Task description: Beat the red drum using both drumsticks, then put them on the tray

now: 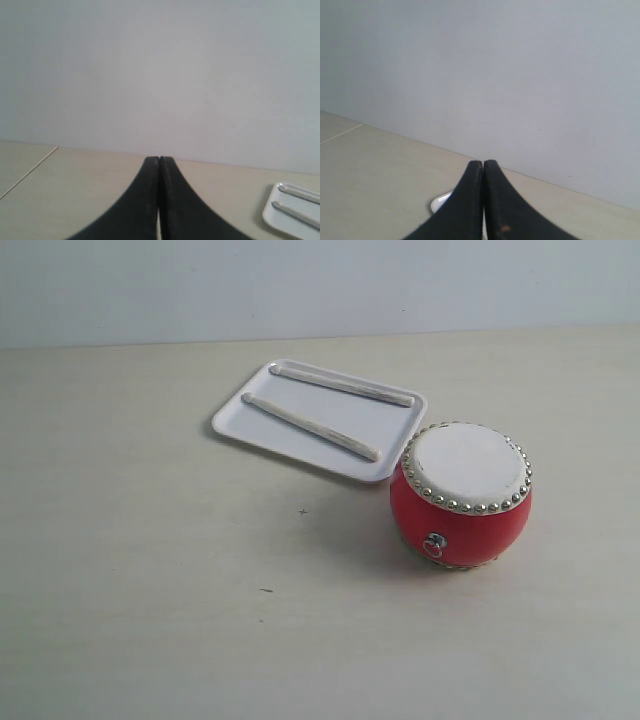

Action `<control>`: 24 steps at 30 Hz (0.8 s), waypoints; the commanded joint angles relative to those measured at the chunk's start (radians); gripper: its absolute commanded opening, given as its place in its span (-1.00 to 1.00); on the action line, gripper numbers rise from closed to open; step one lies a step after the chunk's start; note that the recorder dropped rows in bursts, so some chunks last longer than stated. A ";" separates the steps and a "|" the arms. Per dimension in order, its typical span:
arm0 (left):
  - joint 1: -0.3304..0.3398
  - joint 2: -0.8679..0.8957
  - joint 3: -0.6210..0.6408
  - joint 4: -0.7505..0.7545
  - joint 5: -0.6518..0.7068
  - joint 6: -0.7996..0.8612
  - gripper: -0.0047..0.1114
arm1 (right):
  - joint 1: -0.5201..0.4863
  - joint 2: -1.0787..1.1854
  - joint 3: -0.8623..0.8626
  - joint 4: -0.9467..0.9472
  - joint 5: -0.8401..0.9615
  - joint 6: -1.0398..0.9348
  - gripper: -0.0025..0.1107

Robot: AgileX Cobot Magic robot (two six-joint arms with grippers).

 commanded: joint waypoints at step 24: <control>-0.016 -0.005 0.194 -0.003 0.103 0.034 -0.92 | -0.006 -0.002 0.005 0.003 -0.001 -0.001 -0.96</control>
